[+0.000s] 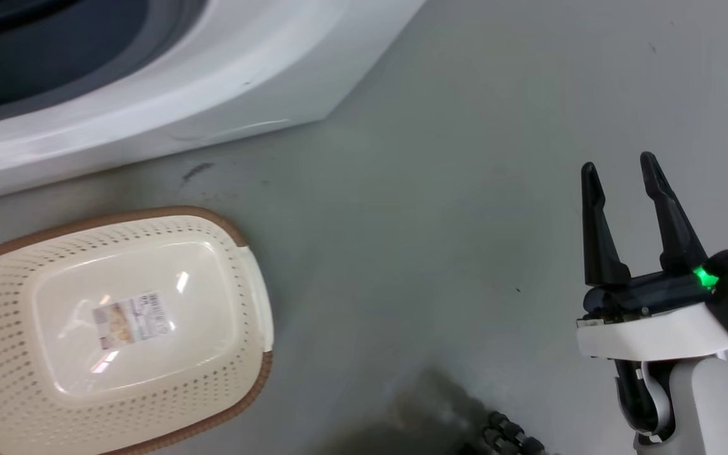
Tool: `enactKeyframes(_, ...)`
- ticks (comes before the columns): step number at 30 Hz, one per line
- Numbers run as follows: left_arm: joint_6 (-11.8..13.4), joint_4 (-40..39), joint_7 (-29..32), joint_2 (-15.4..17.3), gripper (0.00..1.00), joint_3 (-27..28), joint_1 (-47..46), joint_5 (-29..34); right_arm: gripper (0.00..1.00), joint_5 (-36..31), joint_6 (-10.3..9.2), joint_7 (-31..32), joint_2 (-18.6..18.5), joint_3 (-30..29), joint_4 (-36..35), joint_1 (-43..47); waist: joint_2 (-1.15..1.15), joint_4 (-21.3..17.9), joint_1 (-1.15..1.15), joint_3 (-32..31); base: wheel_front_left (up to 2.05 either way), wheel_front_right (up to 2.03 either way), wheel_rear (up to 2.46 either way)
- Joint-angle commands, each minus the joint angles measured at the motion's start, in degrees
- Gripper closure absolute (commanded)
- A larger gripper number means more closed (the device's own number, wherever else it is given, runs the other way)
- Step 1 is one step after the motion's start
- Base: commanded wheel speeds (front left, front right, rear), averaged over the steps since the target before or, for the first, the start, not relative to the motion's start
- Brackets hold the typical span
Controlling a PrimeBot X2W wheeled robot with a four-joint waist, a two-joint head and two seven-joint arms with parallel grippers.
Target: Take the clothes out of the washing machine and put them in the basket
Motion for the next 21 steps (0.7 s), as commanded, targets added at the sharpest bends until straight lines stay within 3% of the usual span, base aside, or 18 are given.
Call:
enactKeyframes(1, 0.0, 0.7, 2.7, 1.1, 0.00, -1.5, -2.6, -0.5, 0.00, 0.5, -0.05, -0.1, 0.0, 0.8, -0.6, -0.8, 0.00, -3.3, -0.01, 3.2, 0.00, 0.00, 0.00)
enactKeyframes(10, -0.1, 1.4, 15.9, 7.4, 0.00, -7.5, -10.7, -4.7, 0.00, -0.1, -0.06, -0.1, 0.0, 4.2, -3.1, -0.2, 0.00, -7.1, -0.01, 7.3, 0.00, 0.00, 0.00)
enactKeyframes(21, -0.1, -1.3, 20.2, 11.9, 0.00, -10.1, -9.5, -9.9, 0.00, 0.9, -0.06, -0.1, 0.0, 4.9, -4.6, -0.3, 0.00, -8.5, -0.01, 9.9, 0.00, 0.00, 0.00)
